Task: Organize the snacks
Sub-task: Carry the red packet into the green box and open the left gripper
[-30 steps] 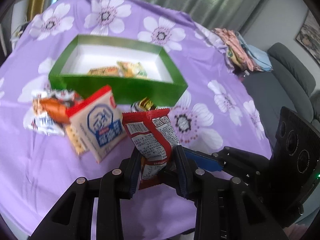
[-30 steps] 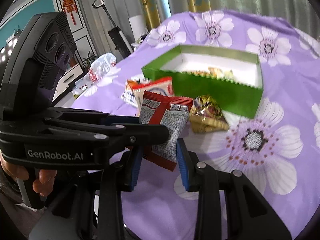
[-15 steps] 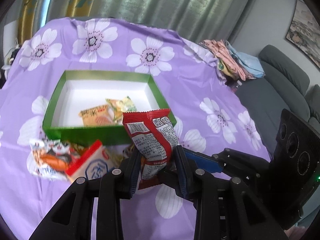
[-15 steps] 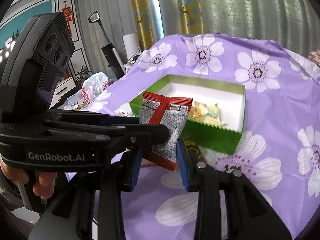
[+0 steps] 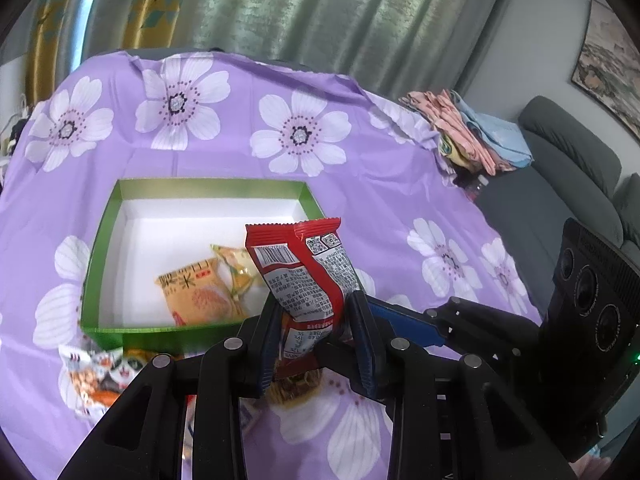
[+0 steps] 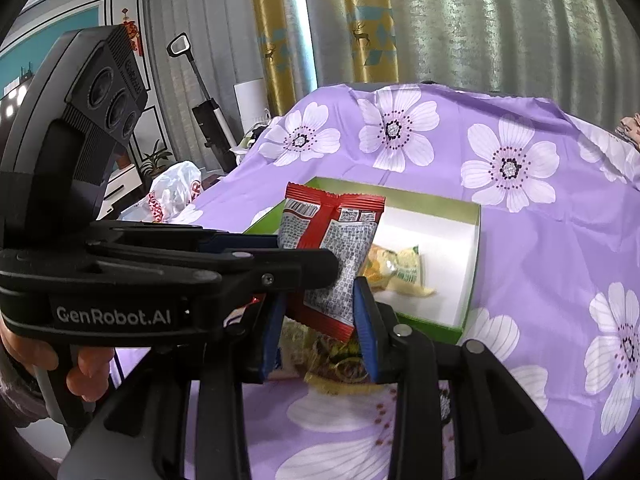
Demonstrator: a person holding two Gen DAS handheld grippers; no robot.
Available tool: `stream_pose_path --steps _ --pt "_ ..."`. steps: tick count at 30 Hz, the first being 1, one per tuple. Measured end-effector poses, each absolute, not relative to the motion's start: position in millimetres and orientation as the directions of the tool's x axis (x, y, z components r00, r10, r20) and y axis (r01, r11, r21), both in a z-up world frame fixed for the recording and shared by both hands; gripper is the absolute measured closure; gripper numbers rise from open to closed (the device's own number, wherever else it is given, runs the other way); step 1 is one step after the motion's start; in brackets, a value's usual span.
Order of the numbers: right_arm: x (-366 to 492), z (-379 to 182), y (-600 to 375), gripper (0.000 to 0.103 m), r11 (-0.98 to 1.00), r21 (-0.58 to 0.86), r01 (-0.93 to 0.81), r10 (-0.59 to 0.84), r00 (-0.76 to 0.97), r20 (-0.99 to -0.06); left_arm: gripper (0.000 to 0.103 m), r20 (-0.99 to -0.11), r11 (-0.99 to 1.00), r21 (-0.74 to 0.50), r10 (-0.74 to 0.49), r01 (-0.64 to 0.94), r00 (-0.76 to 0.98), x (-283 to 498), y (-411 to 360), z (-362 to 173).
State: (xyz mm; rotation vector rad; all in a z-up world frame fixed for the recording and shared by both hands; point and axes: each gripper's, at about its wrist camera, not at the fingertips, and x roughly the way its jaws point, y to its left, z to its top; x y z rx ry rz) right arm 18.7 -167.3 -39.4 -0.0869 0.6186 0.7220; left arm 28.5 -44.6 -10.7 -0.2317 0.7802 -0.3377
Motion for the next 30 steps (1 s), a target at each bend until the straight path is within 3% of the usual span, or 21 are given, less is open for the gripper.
stream_pose_path --steps 13,30 --pt "63.6 -50.3 -154.4 0.069 0.754 0.156 -0.638 0.595 0.562 -0.574 0.07 -0.668 0.926 -0.333 -0.366 0.18 0.648 72.3 -30.9 -24.3" --pt "96.7 -83.2 -136.2 0.066 0.764 0.211 -0.609 0.569 0.484 -0.664 0.069 -0.746 0.927 -0.363 -0.348 0.091 0.568 107.2 -18.3 -65.4"
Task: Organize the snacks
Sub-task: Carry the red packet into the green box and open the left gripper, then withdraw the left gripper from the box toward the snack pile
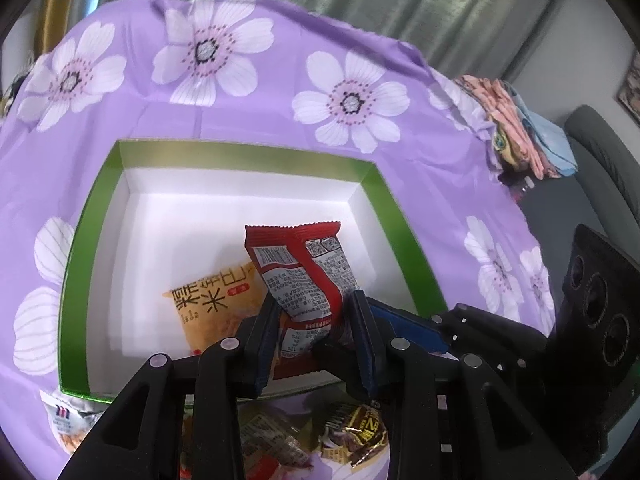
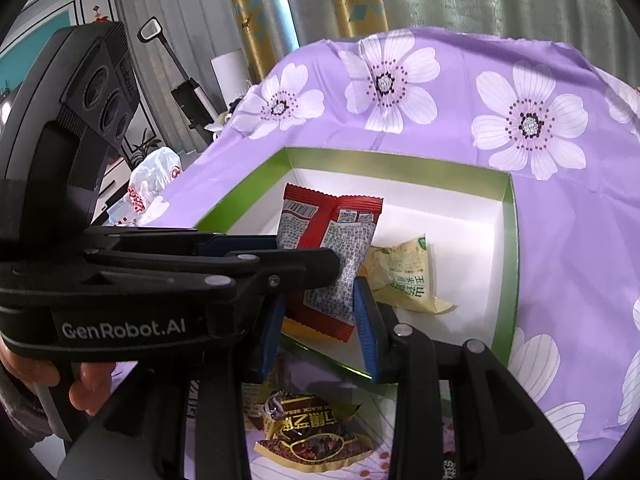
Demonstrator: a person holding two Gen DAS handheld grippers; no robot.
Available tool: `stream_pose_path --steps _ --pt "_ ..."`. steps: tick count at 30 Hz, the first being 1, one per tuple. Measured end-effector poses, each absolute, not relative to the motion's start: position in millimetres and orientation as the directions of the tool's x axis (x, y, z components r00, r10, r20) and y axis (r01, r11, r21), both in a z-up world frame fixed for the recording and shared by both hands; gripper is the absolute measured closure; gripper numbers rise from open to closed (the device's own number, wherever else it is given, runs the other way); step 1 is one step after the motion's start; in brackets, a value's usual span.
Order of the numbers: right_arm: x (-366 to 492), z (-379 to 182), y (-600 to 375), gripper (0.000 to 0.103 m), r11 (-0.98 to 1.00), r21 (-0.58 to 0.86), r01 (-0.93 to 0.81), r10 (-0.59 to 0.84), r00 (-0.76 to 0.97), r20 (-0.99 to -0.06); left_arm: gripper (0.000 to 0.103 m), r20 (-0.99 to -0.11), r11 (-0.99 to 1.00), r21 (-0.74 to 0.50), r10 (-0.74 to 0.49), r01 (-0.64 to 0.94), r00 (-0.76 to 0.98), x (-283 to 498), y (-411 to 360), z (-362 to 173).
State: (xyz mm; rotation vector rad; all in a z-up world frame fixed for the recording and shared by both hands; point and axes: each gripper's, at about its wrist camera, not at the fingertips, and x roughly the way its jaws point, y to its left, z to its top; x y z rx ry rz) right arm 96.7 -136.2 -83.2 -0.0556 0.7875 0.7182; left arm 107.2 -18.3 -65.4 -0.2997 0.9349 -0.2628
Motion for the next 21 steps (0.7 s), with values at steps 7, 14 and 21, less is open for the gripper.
stream_pose_path --steps 7,14,21 --pt "96.5 -87.7 -133.3 0.066 0.775 0.203 -0.599 0.555 0.489 -0.673 0.038 -0.765 0.938 -0.344 -0.308 0.046 0.566 105.0 -16.4 -72.2" --pt "89.7 -79.8 -144.2 0.053 0.794 0.2 -0.575 0.543 0.521 -0.658 0.023 -0.749 0.958 -0.285 -0.25 0.042 0.614 93.2 -17.3 -57.9" --pt "74.0 -75.0 -158.2 0.032 0.805 0.224 -0.549 0.547 0.543 -0.637 0.012 -0.738 0.978 -0.21 -0.172 0.02 0.653 78.6 -19.9 -48.0"
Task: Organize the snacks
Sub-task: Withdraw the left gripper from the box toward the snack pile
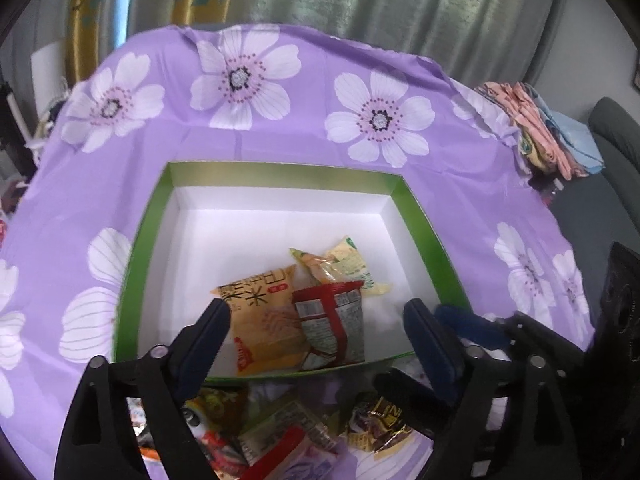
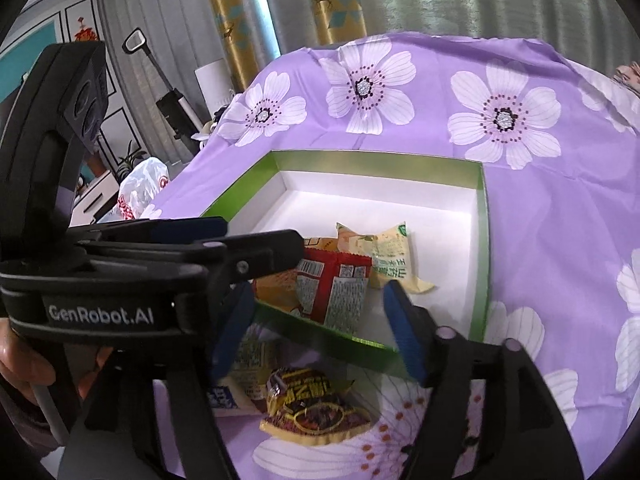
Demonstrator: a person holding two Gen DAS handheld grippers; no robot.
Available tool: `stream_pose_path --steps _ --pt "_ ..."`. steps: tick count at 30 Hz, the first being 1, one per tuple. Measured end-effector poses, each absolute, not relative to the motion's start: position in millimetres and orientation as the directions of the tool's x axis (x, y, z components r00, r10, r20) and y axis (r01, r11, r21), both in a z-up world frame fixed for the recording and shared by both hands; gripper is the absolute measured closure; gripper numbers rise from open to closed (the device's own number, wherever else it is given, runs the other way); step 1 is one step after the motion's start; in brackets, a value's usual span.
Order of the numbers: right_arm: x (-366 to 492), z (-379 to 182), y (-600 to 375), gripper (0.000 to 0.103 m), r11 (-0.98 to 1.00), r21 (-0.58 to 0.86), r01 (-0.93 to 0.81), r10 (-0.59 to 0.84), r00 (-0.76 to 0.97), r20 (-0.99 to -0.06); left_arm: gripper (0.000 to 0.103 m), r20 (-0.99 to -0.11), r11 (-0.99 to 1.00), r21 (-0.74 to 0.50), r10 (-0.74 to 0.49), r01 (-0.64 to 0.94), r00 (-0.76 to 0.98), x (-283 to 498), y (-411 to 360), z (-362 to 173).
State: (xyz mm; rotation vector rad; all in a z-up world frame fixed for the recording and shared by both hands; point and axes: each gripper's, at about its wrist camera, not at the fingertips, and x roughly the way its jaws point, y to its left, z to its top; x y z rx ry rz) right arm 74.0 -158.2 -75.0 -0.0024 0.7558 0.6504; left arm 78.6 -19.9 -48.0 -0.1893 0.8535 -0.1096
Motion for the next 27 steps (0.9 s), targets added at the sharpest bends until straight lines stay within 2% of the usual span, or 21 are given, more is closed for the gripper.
stream_pose_path --steps 5,8,14,17,27 --pt "56.3 -68.2 -166.7 0.022 0.806 0.239 -0.541 0.556 0.557 -0.617 0.009 -0.73 0.981 -0.194 -0.148 0.005 0.668 62.7 -18.0 -43.4" --pt "44.9 -63.1 -171.4 0.013 0.809 0.242 -0.535 0.557 0.566 -0.608 0.004 -0.722 0.982 -0.189 -0.137 -0.002 0.678 51.8 -19.3 -39.1" --pt "23.9 -55.2 -181.0 0.009 0.795 0.267 -0.545 0.581 0.558 -0.592 0.002 -0.687 0.987 -0.157 -0.117 0.01 0.718 26.0 -27.4 -24.2" --pt "12.7 -51.7 -183.9 0.002 0.793 0.265 -0.549 0.585 0.564 -0.582 0.002 -0.672 0.988 -0.15 -0.117 0.021 0.731 15.3 -30.6 -18.3" --pt "-14.7 -53.6 -193.2 0.002 0.794 0.261 -0.548 0.579 0.554 -0.597 0.002 -0.664 0.976 -0.215 -0.134 -0.016 0.735 -18.4 -8.0 -15.5"
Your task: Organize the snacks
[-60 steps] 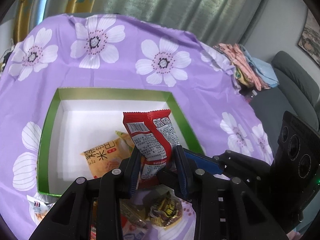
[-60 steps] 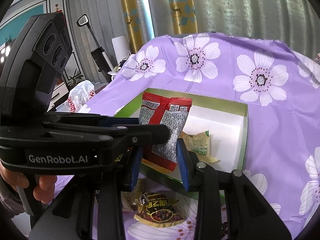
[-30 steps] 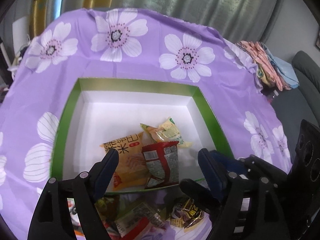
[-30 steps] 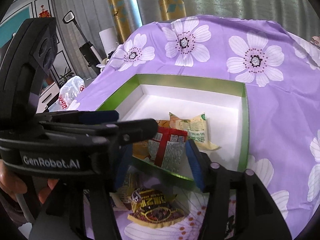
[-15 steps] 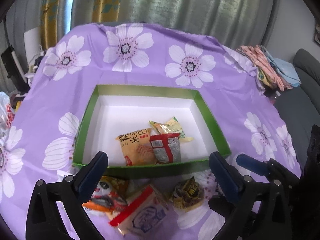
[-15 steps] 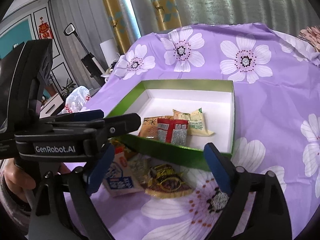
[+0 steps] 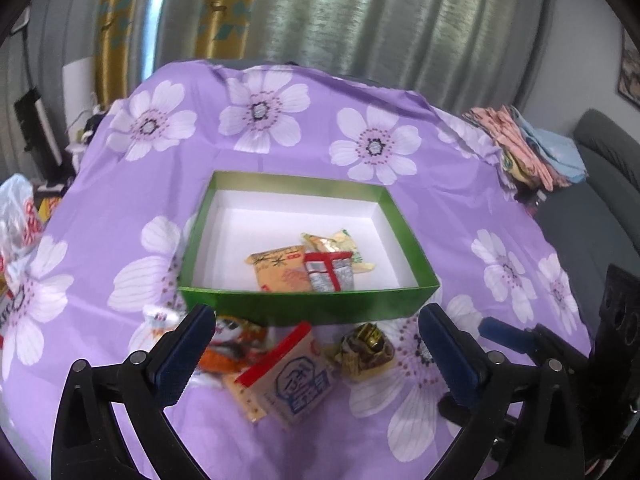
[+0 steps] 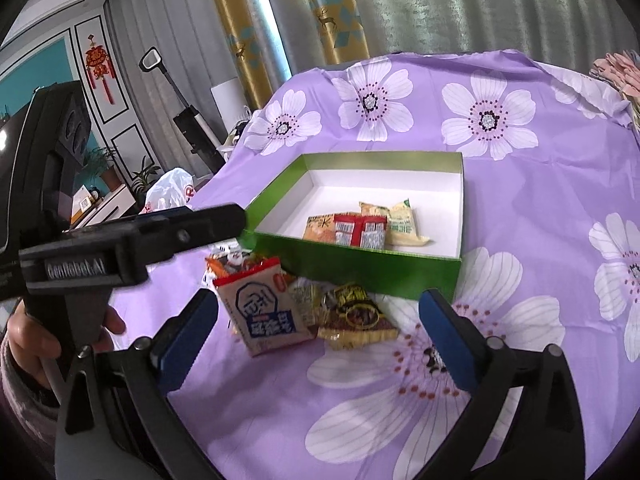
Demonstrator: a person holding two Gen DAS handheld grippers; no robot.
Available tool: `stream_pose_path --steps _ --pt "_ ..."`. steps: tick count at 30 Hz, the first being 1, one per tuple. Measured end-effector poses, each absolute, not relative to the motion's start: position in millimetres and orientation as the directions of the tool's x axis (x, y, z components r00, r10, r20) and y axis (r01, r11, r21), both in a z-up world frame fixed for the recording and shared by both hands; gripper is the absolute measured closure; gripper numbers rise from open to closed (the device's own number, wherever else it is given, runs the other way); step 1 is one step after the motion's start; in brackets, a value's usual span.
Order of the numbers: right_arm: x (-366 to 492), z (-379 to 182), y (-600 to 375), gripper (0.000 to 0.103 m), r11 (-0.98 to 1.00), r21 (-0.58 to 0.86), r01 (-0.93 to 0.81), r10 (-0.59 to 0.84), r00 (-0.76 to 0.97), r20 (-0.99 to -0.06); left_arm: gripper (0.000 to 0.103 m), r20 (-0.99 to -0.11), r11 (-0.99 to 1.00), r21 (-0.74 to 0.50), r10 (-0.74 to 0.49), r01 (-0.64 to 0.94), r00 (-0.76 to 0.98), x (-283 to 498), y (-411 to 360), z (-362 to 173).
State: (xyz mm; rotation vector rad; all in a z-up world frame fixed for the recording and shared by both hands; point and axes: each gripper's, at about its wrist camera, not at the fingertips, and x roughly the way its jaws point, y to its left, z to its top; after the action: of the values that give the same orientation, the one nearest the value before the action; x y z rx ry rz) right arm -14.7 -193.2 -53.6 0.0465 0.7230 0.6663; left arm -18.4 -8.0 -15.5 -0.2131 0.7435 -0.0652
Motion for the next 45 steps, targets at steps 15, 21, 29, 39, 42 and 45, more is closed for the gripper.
stream_pose_path --steps 15,21,29,39,42,45 --pt "-32.1 -71.3 -189.2 0.002 0.779 0.269 -0.567 0.585 0.501 -0.638 0.002 -0.728 0.958 -0.256 -0.102 -0.132 0.678 -52.5 21.1 -52.5" --pt "-36.4 -85.5 -179.5 0.002 0.753 0.281 -0.595 0.603 0.452 -0.658 0.002 -0.746 0.957 -0.264 -0.122 -0.123 0.655 -60.4 16.1 -70.5" --pt "-39.8 -109.6 -151.6 0.01 0.681 0.291 -0.672 0.65 0.371 -0.664 0.002 -0.771 0.943 -0.296 -0.142 -0.152 0.621 -58.4 15.1 -91.7" --pt "-23.3 -129.0 -131.1 0.017 0.649 0.282 -0.706 0.658 0.335 -0.674 0.002 -0.771 0.936 -0.317 -0.16 -0.154 0.617 -51.4 16.5 -100.7" --pt "-16.8 -128.8 -123.6 0.018 0.632 0.27 -0.727 0.667 0.332 -0.667 0.002 -0.769 0.934 -0.323 -0.164 -0.154 0.618 -48.6 16.5 -102.0" --pt "-7.5 -130.0 -114.6 0.02 0.623 0.251 -0.74 0.662 0.328 -0.674 0.007 -0.768 0.935 -0.318 -0.156 -0.158 0.621 -45.0 16.1 -102.2"
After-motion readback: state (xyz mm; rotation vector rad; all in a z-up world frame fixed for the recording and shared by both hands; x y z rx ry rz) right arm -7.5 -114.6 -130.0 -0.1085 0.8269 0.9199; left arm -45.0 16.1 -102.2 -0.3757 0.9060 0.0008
